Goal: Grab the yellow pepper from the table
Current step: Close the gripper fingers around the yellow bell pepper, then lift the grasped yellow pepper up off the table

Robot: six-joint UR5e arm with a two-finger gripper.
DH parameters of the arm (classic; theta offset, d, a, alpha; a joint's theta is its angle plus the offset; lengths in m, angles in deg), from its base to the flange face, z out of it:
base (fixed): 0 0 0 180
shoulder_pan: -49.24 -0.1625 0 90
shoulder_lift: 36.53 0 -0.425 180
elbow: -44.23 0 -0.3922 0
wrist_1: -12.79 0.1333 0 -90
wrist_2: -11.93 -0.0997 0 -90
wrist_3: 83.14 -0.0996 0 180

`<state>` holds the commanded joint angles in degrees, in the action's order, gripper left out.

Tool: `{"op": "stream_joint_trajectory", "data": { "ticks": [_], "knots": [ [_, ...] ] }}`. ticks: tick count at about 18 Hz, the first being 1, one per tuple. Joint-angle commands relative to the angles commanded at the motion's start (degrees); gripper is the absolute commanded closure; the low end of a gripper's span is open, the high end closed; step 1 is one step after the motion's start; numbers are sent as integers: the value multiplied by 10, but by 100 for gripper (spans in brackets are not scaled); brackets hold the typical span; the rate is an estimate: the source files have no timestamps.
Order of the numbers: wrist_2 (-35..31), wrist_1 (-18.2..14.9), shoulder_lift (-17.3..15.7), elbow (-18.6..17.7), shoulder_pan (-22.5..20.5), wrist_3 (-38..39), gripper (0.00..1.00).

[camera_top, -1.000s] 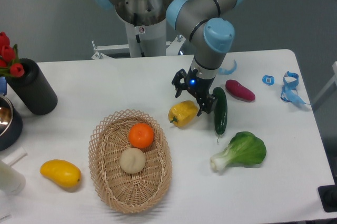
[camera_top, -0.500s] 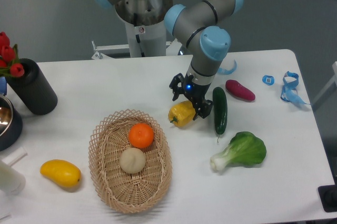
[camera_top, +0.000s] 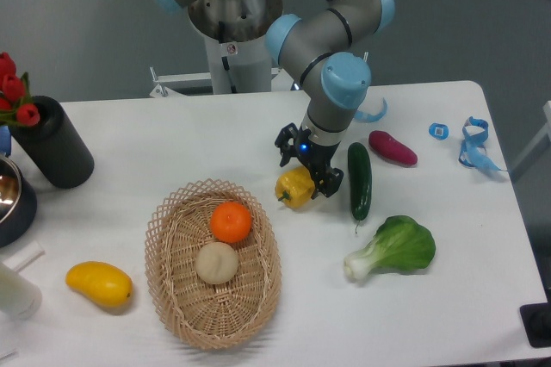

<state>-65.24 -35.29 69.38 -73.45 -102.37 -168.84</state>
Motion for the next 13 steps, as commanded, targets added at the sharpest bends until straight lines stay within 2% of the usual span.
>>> {"op": "stream_joint_trajectory", "data": {
  "ticks": [2, 5, 10, 13],
  "knots": [
    [0, 1, -1, 2, 0, 1, 52],
    [2, 1, -2, 9, -1, 0, 56],
    [7, -3, -11, 42, -3, 11, 57],
    [25, -3, -31, 74, -5, 18, 57]
  ]
}}
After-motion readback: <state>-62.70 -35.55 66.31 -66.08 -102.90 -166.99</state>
